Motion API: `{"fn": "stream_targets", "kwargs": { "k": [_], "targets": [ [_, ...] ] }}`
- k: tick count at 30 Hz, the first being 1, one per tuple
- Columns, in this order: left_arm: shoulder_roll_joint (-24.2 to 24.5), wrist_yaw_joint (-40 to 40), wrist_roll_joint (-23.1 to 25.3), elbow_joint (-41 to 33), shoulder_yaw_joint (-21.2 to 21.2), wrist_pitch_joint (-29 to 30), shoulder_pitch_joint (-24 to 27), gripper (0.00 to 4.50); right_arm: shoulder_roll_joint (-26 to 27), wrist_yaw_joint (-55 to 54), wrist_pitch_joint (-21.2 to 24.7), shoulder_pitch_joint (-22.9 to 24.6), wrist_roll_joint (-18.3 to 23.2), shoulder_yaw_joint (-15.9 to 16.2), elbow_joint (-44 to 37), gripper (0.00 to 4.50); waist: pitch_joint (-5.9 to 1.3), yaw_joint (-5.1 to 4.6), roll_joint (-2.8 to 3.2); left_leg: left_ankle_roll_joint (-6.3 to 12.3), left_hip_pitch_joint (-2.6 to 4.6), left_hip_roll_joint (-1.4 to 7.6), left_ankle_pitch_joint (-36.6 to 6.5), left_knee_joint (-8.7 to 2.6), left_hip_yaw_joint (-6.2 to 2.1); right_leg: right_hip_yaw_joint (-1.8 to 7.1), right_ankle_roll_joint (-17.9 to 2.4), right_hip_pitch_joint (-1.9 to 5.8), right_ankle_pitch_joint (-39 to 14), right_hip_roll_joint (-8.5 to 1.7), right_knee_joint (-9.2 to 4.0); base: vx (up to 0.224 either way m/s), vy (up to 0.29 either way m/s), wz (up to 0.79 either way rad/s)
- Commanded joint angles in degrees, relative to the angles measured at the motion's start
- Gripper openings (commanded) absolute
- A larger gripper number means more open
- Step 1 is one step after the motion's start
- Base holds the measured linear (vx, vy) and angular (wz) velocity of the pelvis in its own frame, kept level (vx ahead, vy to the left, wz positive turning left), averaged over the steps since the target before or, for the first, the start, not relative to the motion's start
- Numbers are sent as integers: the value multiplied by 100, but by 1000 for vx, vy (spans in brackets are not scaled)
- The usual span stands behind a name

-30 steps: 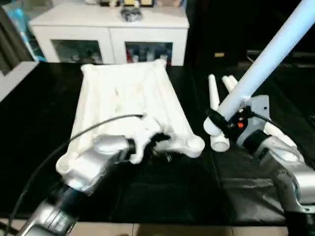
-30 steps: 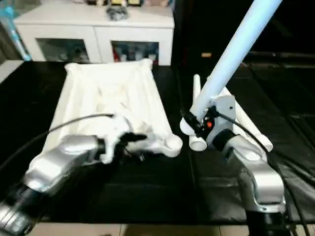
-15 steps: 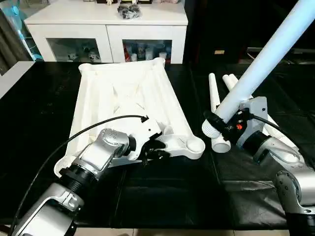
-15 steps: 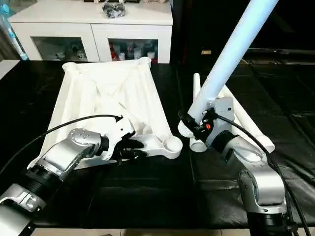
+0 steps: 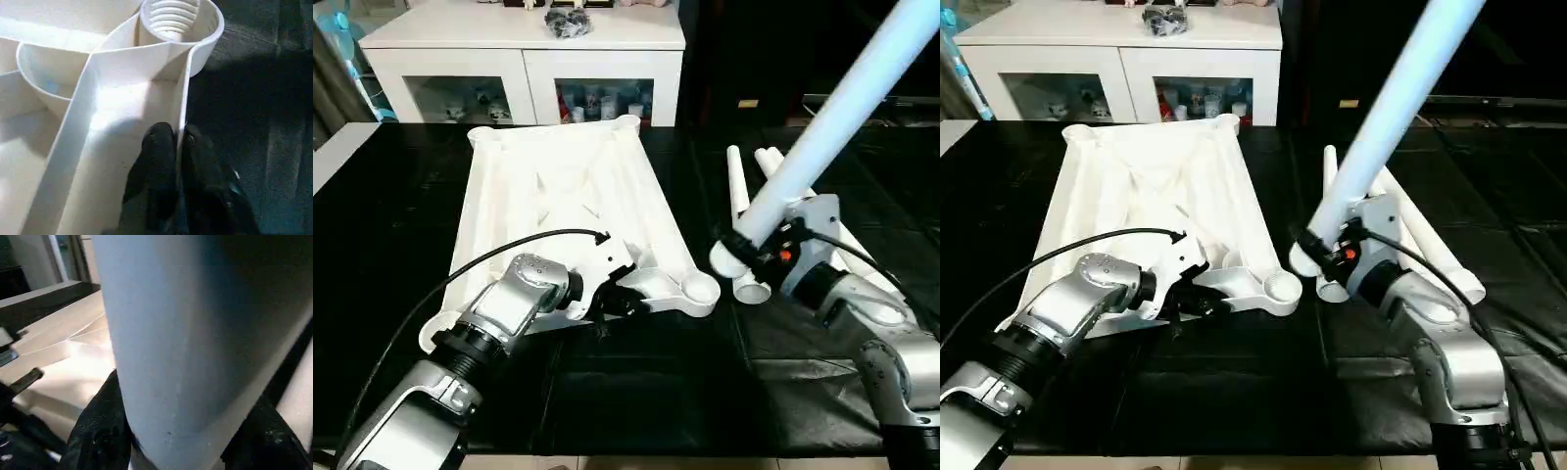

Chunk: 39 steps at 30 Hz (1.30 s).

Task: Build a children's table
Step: Insert table leg to table base

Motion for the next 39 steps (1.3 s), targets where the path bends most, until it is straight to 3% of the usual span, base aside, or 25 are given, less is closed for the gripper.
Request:
{"fn": "stream_targets", "kwargs": {
  "k": [1,8,16,19,20,21,26,32,33,36,39],
  "targets": [
    [0,-76,52,7,40,-3,-20,5,-40,43,77,2,55,13,-154,192,-328,21,5,96,106,373,-1032,-457,-137,244,-1510,259,-390,-405,-421,0,0,0],
    [107,-69,207,-52,-4,-144,87,1,-38,212,56,-72,-12,222,-49,192,-326,22,-17,197,97,367,-931,-450,-127,244,-1566,272,-224,-416,-423,0,0,0],
    [630,-154,281,-715,119,32,628,0,9,444,240,-254,1,531,235,192,-314,-13,8,87,111,387,-1056,-484,-131,242,-1548,246,-432,-394,-420,0,0,0],
    [788,-108,165,-1056,319,220,871,0,0,597,194,-300,-18,659,313,192,-321,-5,-49,126,103,390,-934,-474,-128,242,-1553,259,-370,-406,-382,0,0,0],
    [802,-98,157,-1104,334,241,907,0,2,619,164,-309,-24,675,336,192,-317,-3,-33,142,99,389,-892,-478,-126,242,-1540,255,-360,-404,-392,0,0,0],
    [824,-66,140,-1232,352,272,1008,0,15,690,79,-339,-40,718,420,192,-314,-5,-78,165,98,394,-870,-475,-121,243,-1538,253,-376,-410,-383,0,0,0],
    [684,123,146,-1406,385,92,1172,0,50,876,-83,-445,-107,850,701,192,-294,9,-112,168,110,393,-929,-478,-99,251,-1484,221,-654,-406,-420,0,0,0],
    [567,84,122,-1523,368,79,1180,0,58,963,-276,-496,-191,899,858,192,-312,27,-119,196,109,384,-756,-463,-93,252,-1447,226,-435,-404,-398,0,0,0],
    [513,178,196,-1483,355,-11,1162,28,75,976,-343,-504,-205,890,912,192,-314,34,-112,219,111,382,-714,-458,-90,251,-1458,225,-367,-401,-397,0,0,0],
    [438,376,325,-1334,358,-169,1104,56,109,959,-452,-485,-241,885,940,192,-324,39,-78,251,110,386,-667,-449,-91,244,-1496,230,-153,-395,-388,0,0,0],
    [420,372,305,-1258,397,-190,1055,56,155,900,-576,-424,-309,892,928,192,-315,57,-85,212,117,387,-827,-462,-93,243,-1476,228,-378,-401,-406,0,0,0]
  ]
}}
